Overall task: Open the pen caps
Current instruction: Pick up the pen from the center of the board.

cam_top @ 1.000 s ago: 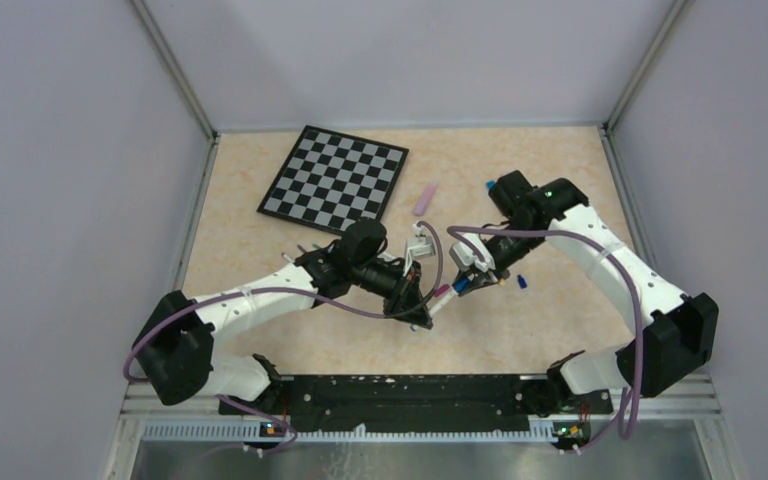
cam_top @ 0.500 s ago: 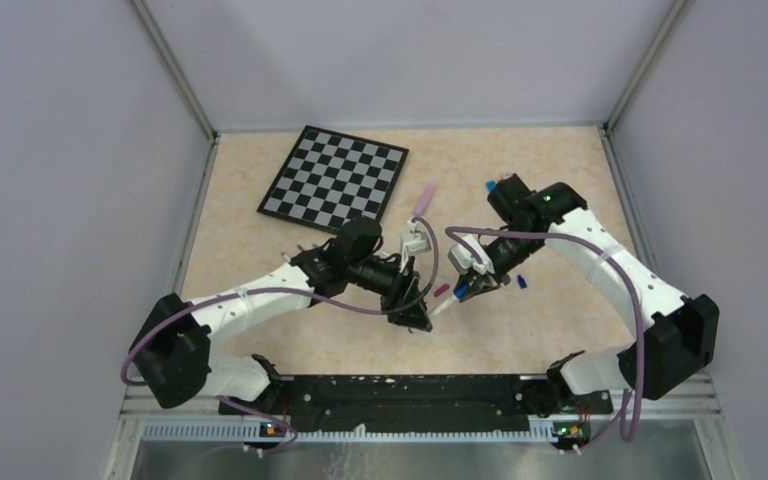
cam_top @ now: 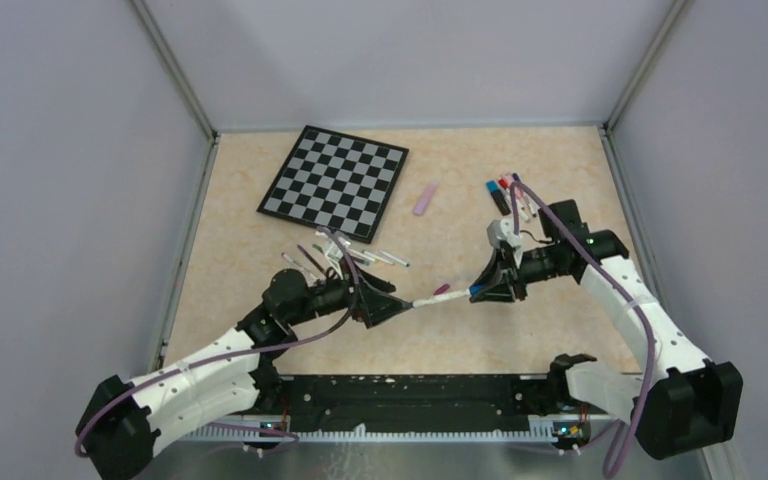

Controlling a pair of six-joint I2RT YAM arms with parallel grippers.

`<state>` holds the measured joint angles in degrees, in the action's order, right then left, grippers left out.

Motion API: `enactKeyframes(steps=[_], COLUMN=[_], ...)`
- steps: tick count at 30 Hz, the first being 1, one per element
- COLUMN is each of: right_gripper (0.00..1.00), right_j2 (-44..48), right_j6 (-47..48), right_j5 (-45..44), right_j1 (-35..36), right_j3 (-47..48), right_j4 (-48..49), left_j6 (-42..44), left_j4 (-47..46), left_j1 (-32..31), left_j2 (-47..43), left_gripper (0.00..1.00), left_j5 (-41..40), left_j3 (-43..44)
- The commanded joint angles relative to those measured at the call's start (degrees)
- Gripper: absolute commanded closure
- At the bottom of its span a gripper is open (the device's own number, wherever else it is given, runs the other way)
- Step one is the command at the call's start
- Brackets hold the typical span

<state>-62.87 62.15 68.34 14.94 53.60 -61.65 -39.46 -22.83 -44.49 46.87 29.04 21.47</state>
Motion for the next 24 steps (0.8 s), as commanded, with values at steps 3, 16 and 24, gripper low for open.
enactKeyframes(steps=[3, 16, 24], right_gripper=[1.0, 1.0, 1.0], right_j2=[3.63, 1.39, 0.86], right_j6=[-38.92, -73.74, -75.82], right_j5=[9.54, 6.81, 5.23], right_j1=[-4.9, -5.8, -4.32], right_j3=[-7.89, -16.66, -18.47], right_j4=[33.46, 67.71, 70.61], left_j6=[-21.92, -28.7, -29.53], left_j4=[-22.67, -33.07, -40.51], left_j1=[0.32, -1.91, -5.52], left_j2=[-2.54, 11.87, 22.53], left_gripper=[0.01, 0.03, 0.17], left_j5=[-17.83, -24.86, -29.37], left_j3=[-8.99, -6.12, -1.03])
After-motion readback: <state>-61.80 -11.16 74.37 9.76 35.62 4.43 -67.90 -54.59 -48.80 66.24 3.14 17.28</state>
